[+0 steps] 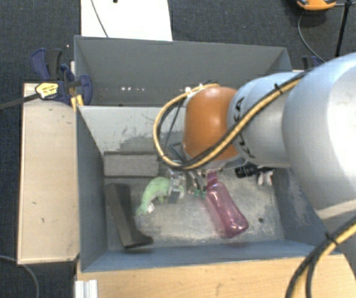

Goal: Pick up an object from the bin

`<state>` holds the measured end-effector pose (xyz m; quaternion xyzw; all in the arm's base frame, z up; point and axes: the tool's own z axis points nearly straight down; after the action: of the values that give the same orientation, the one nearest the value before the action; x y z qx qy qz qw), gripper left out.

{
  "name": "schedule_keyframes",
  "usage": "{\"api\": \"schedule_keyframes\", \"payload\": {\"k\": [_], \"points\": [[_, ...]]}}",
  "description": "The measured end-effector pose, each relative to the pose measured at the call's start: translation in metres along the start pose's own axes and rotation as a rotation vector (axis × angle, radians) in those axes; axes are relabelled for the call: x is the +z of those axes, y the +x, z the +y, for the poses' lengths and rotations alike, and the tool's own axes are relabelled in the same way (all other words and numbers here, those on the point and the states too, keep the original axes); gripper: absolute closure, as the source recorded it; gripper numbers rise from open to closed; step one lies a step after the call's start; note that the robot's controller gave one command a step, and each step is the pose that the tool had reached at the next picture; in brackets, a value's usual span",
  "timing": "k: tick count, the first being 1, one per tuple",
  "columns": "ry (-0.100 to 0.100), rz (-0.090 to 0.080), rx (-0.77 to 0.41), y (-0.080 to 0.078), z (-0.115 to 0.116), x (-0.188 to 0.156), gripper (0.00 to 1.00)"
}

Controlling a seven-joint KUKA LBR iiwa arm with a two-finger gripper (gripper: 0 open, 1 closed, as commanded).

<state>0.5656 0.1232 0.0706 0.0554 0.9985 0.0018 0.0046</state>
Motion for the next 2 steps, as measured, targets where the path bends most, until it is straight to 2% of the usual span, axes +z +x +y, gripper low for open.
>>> {"api": "schedule_keyframes", "payload": {"k": [1, 2], "points": [[-0.001, -0.002, 0.004, -0.0183, -0.0013, -0.1031, 1.0], [-0.001, -0.002, 0.004, -0.0183, -0.0012, -0.1031, 1.0]]}}
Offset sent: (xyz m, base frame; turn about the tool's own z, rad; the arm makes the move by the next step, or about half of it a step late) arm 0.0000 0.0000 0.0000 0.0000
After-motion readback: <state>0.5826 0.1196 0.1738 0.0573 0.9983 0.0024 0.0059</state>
